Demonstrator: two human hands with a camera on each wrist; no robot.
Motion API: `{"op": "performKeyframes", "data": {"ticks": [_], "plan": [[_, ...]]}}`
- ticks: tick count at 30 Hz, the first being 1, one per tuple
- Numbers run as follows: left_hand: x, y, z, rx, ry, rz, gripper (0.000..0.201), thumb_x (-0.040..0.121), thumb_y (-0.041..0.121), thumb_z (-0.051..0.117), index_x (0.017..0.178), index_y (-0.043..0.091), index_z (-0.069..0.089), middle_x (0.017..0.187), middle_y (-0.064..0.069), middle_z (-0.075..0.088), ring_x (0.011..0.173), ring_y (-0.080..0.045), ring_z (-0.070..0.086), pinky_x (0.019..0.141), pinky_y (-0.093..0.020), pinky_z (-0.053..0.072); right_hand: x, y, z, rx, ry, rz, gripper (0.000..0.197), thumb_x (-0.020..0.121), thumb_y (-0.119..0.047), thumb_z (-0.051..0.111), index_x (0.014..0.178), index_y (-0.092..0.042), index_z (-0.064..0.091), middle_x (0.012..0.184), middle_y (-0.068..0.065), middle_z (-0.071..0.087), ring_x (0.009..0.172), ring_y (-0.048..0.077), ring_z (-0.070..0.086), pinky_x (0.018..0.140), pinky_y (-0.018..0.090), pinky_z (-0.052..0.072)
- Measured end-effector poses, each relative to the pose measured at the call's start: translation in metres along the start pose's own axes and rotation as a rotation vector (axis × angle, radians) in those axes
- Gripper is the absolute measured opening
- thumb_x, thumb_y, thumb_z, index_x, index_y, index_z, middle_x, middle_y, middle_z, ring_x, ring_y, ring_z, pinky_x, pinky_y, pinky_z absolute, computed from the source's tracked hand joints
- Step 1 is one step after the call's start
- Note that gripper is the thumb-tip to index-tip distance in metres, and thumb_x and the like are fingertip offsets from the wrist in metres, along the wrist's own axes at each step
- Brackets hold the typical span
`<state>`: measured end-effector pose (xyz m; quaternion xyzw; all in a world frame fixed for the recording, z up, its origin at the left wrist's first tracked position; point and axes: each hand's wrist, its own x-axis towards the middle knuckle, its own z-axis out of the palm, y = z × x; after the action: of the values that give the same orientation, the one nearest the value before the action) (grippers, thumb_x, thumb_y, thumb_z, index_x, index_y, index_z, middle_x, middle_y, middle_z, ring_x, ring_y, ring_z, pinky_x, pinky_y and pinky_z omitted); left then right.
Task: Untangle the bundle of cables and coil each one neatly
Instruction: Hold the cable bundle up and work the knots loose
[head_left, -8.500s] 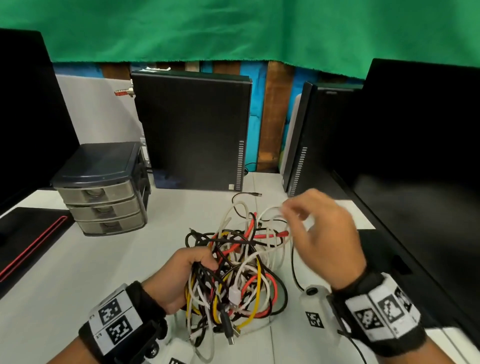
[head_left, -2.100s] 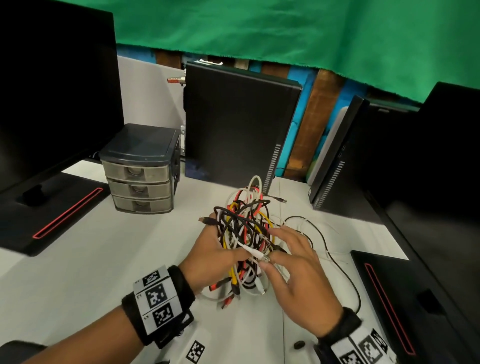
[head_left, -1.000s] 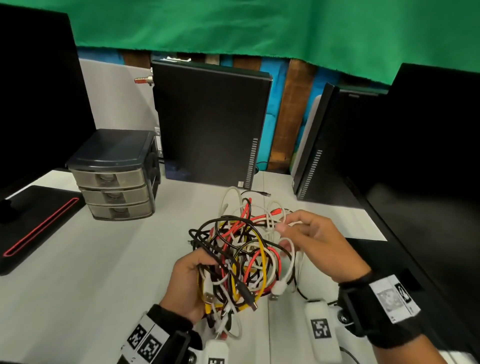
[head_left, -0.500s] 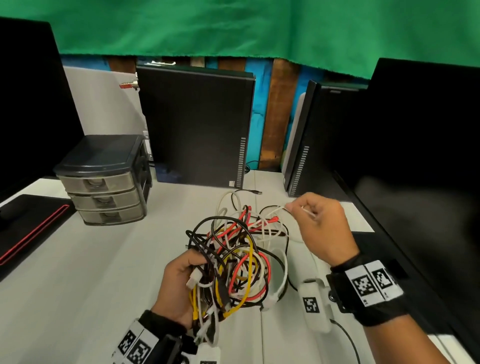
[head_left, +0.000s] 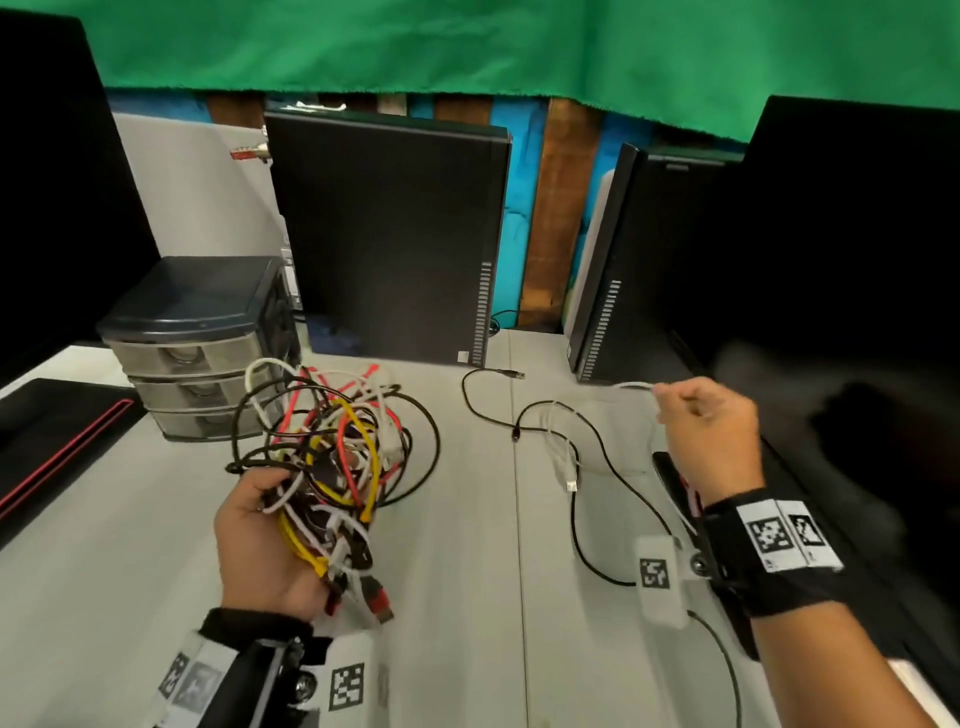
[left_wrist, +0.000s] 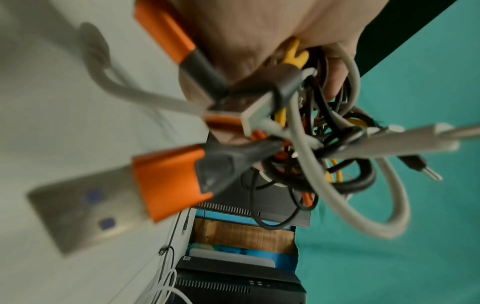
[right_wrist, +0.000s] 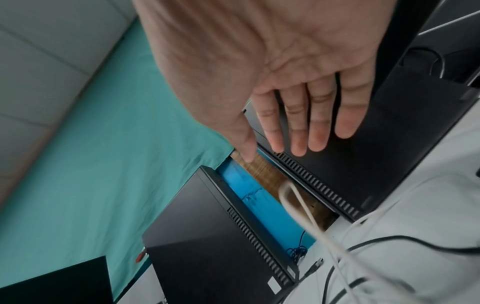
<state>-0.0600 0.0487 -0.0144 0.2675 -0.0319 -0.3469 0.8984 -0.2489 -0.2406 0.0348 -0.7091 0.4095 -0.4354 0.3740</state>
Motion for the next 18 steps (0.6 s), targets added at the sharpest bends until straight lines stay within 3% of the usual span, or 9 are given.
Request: {"op": "performKeyframes", "data": {"ticks": [2,3,6,11,14,16,18], "plan": [[0.001,0.004,-0.001,0.02,0.043,0.024,0.044,0.069,0.031,0.054,0.108,0.018,0.069,0.102,-0.006,0.071,0.084,-0.027,0.07,0.077,-0.041,0.054,-0.007,-0.002,0.008,-0.084,-0.162,0.027,0.008,0.094,-0.025,0.066,0.094,-0.018,0.071,0.091,-0.004,0.07,0.087,0.011,0.065,0.076,0.025,0.049],[0.0,0.005,-0.001,0.012,0.048,0.026,0.046,0.068,0.031,0.055,0.11,0.018,0.069,0.104,-0.006,0.071,0.086,-0.027,0.07,0.08,-0.042,0.054,-0.009,-0.002,0.01,-0.115,-0.202,0.043,0.015,0.094,-0.027,0.066,0.105,-0.018,0.07,0.1,-0.004,0.069,0.094,0.012,0.064,0.081,0.025,0.047],[-0.001,-0.001,0.0,0.012,0.005,-0.01,0.058,0.063,0.029,0.062,0.119,0.014,0.065,0.107,-0.009,0.071,0.091,-0.029,0.069,0.083,-0.043,0.056,-0.009,-0.005,0.01,-0.15,-0.212,0.074,0.032,0.092,-0.032,0.069,0.121,-0.018,0.065,0.113,-0.001,0.065,0.106,0.016,0.061,0.089,0.03,0.046],[-0.007,-0.021,0.022,0.013,-0.038,-0.082,0.038,0.077,0.02,0.049,0.103,0.006,0.073,0.108,-0.019,0.071,0.094,-0.036,0.069,0.098,-0.053,0.047,-0.017,-0.017,0.009,-0.085,-0.234,-0.002,0.02,0.092,-0.026,0.07,0.109,-0.016,0.069,0.106,-0.002,0.069,0.102,0.012,0.064,0.093,0.032,0.051],[-0.006,-0.027,0.043,0.031,-0.108,-0.144,0.044,0.078,0.019,0.049,0.109,-0.001,0.072,0.108,-0.022,0.07,0.089,-0.036,0.071,0.089,-0.051,0.054,-0.035,-0.039,0.018,-0.018,-0.379,-0.114,0.009,0.093,-0.023,0.068,0.099,-0.021,0.073,0.096,-0.008,0.072,0.09,0.002,0.065,0.087,0.025,0.052],[-0.001,-0.026,0.058,0.059,-0.145,-0.156,0.047,0.077,0.02,0.05,0.115,0.0,0.07,0.111,-0.022,0.069,0.091,-0.036,0.07,0.084,-0.049,0.057,-0.046,-0.053,0.023,0.022,-0.483,-0.177,0.008,0.093,-0.025,0.067,0.098,-0.026,0.073,0.093,-0.009,0.074,0.089,0.005,0.067,0.083,0.026,0.052],[0.004,-0.023,0.077,0.08,-0.193,-0.152,0.045,0.076,0.022,0.05,0.109,0.002,0.074,0.112,-0.022,0.069,0.094,-0.036,0.07,0.083,-0.049,0.059,-0.055,-0.063,0.024,0.096,-0.522,-0.196,0.01,0.093,-0.03,0.066,0.1,-0.029,0.072,0.092,-0.008,0.075,0.09,0.009,0.069,0.083,0.03,0.053]]}}
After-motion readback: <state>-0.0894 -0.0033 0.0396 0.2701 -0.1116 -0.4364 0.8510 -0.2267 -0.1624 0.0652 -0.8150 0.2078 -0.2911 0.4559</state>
